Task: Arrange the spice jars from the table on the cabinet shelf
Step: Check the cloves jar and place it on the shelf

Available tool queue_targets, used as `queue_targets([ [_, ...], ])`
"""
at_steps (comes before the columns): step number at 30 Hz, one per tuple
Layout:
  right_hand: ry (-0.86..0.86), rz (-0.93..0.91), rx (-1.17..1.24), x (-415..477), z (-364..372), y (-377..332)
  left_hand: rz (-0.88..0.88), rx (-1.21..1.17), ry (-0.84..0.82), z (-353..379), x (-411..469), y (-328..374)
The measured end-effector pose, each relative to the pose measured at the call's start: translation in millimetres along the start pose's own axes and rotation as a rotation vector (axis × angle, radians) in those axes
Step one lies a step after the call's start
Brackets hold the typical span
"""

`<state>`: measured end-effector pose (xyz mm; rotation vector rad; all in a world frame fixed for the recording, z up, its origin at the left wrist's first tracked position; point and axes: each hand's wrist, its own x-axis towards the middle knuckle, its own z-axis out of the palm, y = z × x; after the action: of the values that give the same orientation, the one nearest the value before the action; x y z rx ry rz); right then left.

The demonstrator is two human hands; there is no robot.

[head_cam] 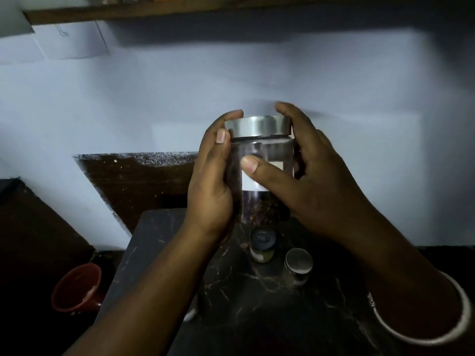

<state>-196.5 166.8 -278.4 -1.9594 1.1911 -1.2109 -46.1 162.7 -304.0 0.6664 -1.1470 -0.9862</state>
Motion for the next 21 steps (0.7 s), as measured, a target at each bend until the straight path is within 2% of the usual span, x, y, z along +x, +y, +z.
queue_targets([
  [7,0.080,-0.163,0.039,57,-34,-28,0.208,0.117,-0.080,26,68,29],
  [10,0.177,-0.255,0.069,88,-51,-48,0.278,0.169,-0.159,37,114,54],
  [13,0.265,-0.284,0.086,121,-66,-65,0.438,0.348,-0.237,44,169,83],
  [16,0.306,-0.273,-0.021,161,-78,-76,0.621,0.600,-0.122,45,223,107],
  [19,0.338,-0.257,-0.111,203,-87,-83,0.554,0.827,0.024,33,275,112],
  [21,0.328,-0.228,-0.165,234,-91,-84,0.410,1.117,0.015,16,302,104],
])
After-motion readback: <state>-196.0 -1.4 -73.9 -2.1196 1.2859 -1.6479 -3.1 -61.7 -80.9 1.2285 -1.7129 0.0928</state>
